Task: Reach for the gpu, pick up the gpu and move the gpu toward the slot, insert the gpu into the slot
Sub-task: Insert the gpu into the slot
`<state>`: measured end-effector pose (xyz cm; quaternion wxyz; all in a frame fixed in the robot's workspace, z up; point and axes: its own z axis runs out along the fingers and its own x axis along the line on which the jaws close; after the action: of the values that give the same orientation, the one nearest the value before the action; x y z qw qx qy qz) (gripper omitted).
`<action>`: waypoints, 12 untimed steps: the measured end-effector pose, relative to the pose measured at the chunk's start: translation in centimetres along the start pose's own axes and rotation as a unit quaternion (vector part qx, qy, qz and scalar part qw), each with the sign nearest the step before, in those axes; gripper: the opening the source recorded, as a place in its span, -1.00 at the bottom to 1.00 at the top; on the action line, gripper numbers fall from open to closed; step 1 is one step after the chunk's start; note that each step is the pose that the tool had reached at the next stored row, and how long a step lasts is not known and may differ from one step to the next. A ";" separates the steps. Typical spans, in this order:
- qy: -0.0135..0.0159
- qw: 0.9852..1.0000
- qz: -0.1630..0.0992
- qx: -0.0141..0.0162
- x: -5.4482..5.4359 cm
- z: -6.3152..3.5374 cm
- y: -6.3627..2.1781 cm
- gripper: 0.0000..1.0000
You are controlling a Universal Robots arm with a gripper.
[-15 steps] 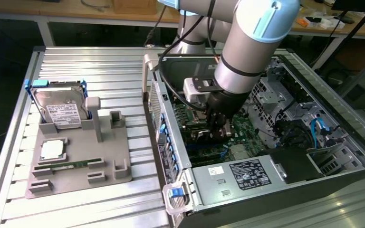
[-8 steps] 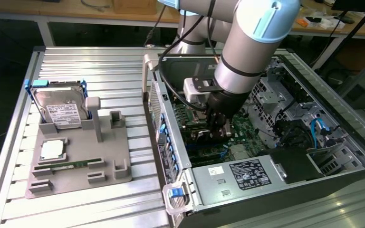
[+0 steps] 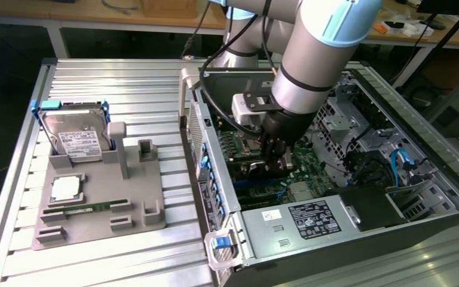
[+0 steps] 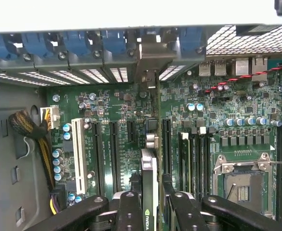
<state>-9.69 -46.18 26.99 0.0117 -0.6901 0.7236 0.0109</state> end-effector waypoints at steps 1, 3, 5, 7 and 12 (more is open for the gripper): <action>0.000 1.000 0.000 0.000 0.1 0.00 -0.01 -0.46; 0.000 1.000 0.000 0.000 0.2 0.00 0.00 -0.46; 0.000 1.000 0.000 0.000 0.2 0.01 0.00 -0.46; 0.000 1.000 0.000 0.000 0.2 0.03 0.00 -0.46; 0.000 1.000 0.000 0.000 0.2 0.38 0.05 -0.46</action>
<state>-9.75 -46.37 26.60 0.0117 -0.6901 0.7236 0.0109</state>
